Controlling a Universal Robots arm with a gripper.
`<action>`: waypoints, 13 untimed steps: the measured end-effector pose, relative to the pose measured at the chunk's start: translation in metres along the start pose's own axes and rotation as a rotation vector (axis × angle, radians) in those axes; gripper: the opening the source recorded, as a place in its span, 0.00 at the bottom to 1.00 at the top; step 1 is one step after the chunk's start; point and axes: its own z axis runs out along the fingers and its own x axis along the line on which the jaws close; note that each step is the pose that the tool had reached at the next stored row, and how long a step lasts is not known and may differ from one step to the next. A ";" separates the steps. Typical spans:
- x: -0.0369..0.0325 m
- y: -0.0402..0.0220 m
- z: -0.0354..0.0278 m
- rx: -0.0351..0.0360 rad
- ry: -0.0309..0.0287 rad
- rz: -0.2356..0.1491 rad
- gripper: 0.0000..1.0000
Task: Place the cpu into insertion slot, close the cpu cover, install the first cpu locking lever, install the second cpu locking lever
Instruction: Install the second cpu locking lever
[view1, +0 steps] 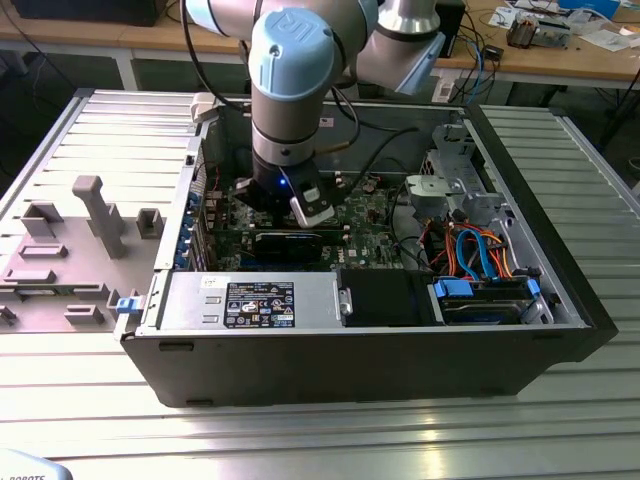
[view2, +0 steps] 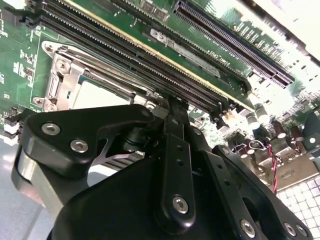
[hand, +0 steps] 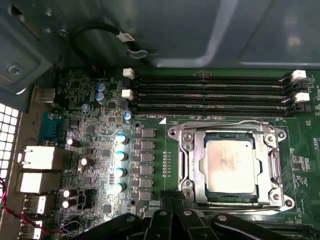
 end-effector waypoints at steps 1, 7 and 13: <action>0.0001 0.0006 0.0001 0.0001 0.0000 0.000 0.11; 0.0025 0.0034 -0.0049 -0.0002 -0.0001 0.000 0.11; 0.0040 0.0068 -0.0195 -0.0007 0.0000 0.000 0.11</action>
